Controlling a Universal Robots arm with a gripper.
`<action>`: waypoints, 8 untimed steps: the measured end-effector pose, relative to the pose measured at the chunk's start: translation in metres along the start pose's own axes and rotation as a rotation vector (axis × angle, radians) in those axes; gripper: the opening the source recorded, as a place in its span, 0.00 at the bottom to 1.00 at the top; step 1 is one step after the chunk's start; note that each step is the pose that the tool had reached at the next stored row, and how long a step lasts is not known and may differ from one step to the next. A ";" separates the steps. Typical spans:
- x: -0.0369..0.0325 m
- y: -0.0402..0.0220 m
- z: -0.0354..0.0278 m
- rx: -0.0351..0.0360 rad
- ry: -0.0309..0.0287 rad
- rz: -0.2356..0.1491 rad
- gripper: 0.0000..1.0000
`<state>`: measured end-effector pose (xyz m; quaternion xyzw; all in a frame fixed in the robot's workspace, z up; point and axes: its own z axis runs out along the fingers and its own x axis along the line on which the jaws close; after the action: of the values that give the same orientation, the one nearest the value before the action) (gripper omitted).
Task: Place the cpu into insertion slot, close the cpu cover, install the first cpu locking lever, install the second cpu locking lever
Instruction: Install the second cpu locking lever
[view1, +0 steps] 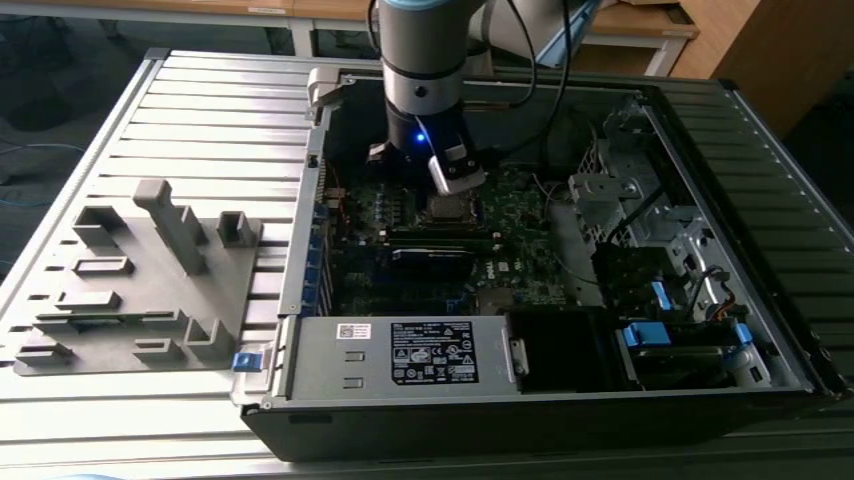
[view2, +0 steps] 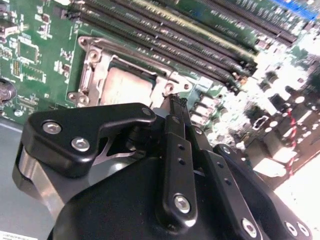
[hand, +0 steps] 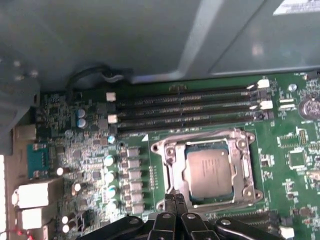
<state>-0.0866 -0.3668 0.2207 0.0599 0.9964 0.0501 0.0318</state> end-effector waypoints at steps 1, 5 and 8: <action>-0.0003 0.0026 0.0003 0.0035 -0.0004 0.000 0.11; -0.0072 0.0071 0.0014 0.0052 -0.0006 0.000 0.11; -0.0157 0.0092 0.0023 0.0052 -0.0005 0.000 0.11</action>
<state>-0.0698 -0.3594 0.2202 0.0598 0.9966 0.0474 0.0319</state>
